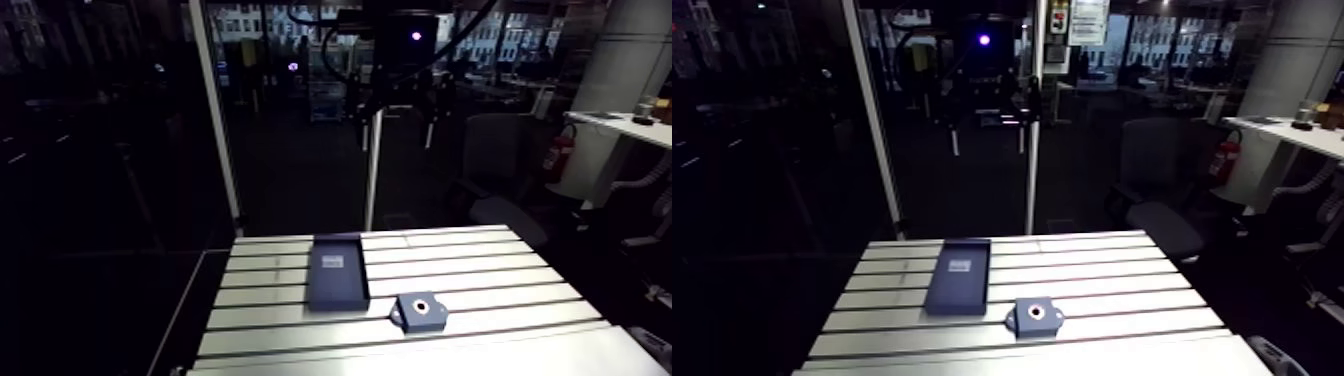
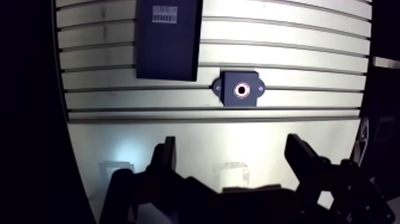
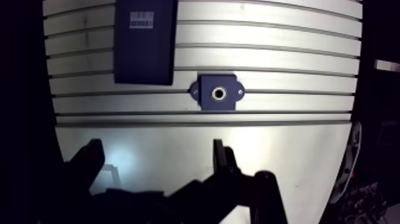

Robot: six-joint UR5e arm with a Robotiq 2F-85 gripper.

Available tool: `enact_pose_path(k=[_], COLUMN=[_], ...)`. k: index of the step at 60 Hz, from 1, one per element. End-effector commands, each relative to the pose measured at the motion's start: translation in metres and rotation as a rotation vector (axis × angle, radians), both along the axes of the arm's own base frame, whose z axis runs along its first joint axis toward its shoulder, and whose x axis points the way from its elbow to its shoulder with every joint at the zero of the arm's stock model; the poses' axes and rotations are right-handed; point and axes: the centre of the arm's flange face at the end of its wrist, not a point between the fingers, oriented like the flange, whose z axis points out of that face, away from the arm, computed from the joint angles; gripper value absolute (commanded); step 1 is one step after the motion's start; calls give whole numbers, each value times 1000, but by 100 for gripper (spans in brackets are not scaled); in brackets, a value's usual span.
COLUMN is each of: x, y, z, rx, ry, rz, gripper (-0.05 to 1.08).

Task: Pick up the bearing and press it into the housing until flush.

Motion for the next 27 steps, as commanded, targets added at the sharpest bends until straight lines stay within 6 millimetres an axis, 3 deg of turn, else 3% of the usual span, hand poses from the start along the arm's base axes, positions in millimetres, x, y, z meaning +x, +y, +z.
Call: enact_pose_path(k=[1, 27], x=[-2, -4], y=[0, -1], z=[-1, -6], rx=[-3, -4], ry=[-4, -14], rz=[-1, 2], gripper=[1, 1])
